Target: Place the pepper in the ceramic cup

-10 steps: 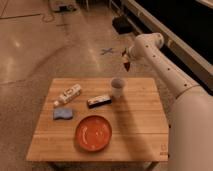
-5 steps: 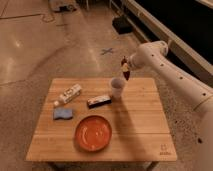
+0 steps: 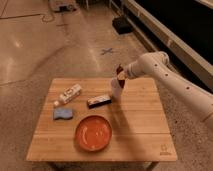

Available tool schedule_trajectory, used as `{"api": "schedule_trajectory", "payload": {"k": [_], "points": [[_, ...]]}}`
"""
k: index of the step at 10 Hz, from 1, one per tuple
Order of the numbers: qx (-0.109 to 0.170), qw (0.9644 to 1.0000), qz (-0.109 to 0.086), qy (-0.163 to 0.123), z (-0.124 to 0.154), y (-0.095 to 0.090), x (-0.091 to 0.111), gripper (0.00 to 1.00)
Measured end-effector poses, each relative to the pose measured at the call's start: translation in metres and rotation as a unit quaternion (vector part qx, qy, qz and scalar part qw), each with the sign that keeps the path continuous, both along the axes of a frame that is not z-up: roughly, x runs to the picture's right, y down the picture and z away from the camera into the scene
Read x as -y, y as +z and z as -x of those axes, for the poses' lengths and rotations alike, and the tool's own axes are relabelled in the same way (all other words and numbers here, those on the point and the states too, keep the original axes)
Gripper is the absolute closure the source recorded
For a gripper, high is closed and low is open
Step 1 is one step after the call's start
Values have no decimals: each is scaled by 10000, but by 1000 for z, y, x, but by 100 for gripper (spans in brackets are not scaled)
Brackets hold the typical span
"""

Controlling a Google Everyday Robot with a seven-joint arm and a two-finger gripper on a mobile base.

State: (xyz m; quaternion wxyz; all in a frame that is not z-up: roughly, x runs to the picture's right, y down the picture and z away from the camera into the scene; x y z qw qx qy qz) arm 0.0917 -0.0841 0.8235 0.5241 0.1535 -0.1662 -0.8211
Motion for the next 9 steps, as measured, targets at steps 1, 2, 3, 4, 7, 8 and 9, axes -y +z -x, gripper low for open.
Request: {"api": "schedule_trajectory", "payload": {"k": [1,2,3,4,7,8,9], "points": [[73,10000,-44,-25,4,8,5,99],[144,9998,-76,-61,10,19,11,99],[226,9996,-111,-121,18,28,16,98],[262,9995,-109,-151,19,32,17,94],[281,9992,-75,-265,18,41,9,62],[266,9992,-57,-288,15,42,6,52],[247,9993,-47,-294,10,43,4,42]]}}
